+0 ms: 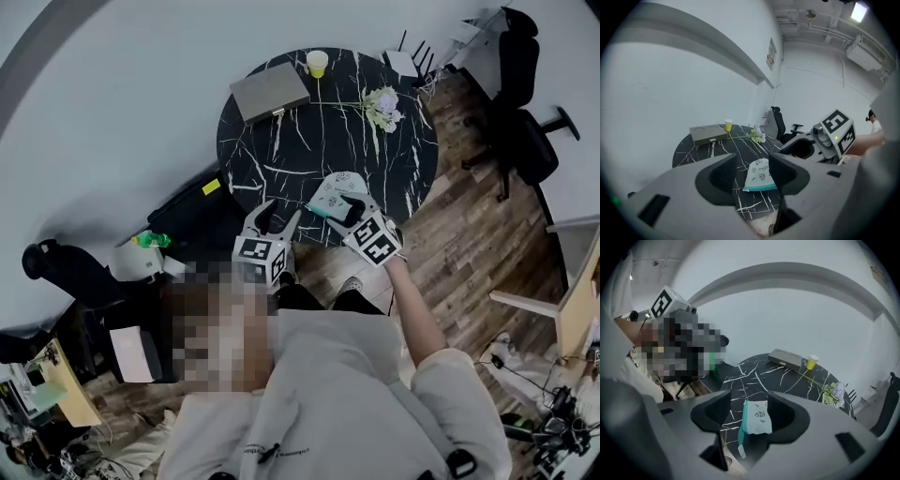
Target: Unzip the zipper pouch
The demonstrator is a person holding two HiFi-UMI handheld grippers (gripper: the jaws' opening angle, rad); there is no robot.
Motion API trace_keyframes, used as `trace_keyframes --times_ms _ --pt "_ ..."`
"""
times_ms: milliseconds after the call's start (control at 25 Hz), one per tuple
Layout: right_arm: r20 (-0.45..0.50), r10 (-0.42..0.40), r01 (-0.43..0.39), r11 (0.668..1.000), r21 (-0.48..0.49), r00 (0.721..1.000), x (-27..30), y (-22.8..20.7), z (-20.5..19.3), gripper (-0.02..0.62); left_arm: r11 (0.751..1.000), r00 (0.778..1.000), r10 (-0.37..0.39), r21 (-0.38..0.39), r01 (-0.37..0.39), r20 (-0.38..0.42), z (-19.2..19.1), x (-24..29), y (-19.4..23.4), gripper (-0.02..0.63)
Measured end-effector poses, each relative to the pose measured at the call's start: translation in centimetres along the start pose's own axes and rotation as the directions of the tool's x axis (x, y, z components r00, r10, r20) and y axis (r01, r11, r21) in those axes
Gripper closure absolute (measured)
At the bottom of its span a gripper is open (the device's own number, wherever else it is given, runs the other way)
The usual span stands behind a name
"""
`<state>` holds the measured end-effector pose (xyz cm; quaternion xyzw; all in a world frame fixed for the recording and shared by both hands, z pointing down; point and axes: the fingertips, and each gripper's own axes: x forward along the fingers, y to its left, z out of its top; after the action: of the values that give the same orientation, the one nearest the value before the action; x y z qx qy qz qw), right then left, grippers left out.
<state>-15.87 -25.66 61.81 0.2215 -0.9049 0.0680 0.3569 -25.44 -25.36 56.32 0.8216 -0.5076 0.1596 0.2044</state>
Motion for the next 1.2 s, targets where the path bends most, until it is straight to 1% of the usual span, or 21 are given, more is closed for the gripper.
trace_keyframes --times_ms 160,320,400,520,600,720,800,920,960,1040,1080,1120,1200 --pt "-0.119 0.040 -0.048 0.997 -0.064 0.992 4.0 1.3 -1.7 0.345 0.998 0.998 -0.057 -0.009 0.056 -0.017 -0.4 1.2 0.3 0.383" --pt "-0.230 0.063 -0.092 0.989 -0.115 0.971 7.9 2.2 -3.6 0.350 0.996 0.995 -0.091 -0.011 0.091 -0.043 -1.1 1.8 1.3 0.383" --pt "-0.271 0.075 -0.110 0.987 -0.116 0.960 9.3 2.4 -4.5 0.364 0.995 0.994 -0.100 -0.014 0.099 -0.053 -1.3 2.0 2.0 0.383" --pt "-0.318 0.113 -0.142 0.987 -0.070 0.941 11.3 2.9 -6.0 0.379 0.994 0.993 -0.103 -0.028 0.102 -0.064 -1.7 1.8 3.2 0.383" --pt "-0.355 0.116 -0.148 0.987 -0.064 0.928 12.4 3.2 -7.2 0.388 0.995 0.993 -0.097 -0.033 0.095 -0.073 -2.3 1.5 4.0 0.383" --pt "-0.416 0.063 -0.125 0.985 -0.123 0.907 13.4 2.5 -8.8 0.399 0.996 0.993 -0.084 -0.047 0.080 -0.088 -3.2 1.1 5.1 0.383" --pt "-0.454 0.006 -0.111 0.972 -0.205 0.891 13.8 1.9 -9.8 0.425 0.996 0.993 -0.073 -0.056 0.068 -0.093 -3.6 0.8 5.6 0.383" --pt "-0.493 -0.080 -0.115 0.929 -0.353 0.866 14.3 1.2 -10.9 0.466 0.996 0.993 -0.059 -0.078 0.052 -0.099 -4.3 0.6 6.2 0.383" --pt "-0.501 -0.098 -0.122 0.914 -0.388 0.860 14.4 1.0 -11.0 0.468 0.995 0.993 -0.058 -0.091 0.049 -0.099 -4.4 0.6 6.3 0.383" --pt "-0.507 -0.116 -0.130 0.897 -0.423 0.854 14.6 0.9 -11.0 0.484 0.993 0.994 -0.054 -0.112 0.043 -0.099 -4.8 0.7 6.3 0.383" --pt "-0.505 -0.120 -0.128 0.894 -0.429 0.854 14.6 0.8 -11.0 0.510 0.992 0.994 -0.051 -0.117 0.039 -0.099 -4.9 0.7 6.2 0.383" --pt "-0.501 -0.122 -0.124 0.895 -0.429 0.857 14.6 0.7 -10.9 0.532 0.992 0.994 -0.048 -0.119 0.036 -0.100 -5.0 0.7 6.0 0.383" --pt "-0.492 -0.114 -0.118 0.901 -0.416 0.863 14.5 0.4 -10.7 0.548 0.992 0.994 -0.040 -0.122 0.028 -0.100 -5.1 0.5 5.7 0.383"
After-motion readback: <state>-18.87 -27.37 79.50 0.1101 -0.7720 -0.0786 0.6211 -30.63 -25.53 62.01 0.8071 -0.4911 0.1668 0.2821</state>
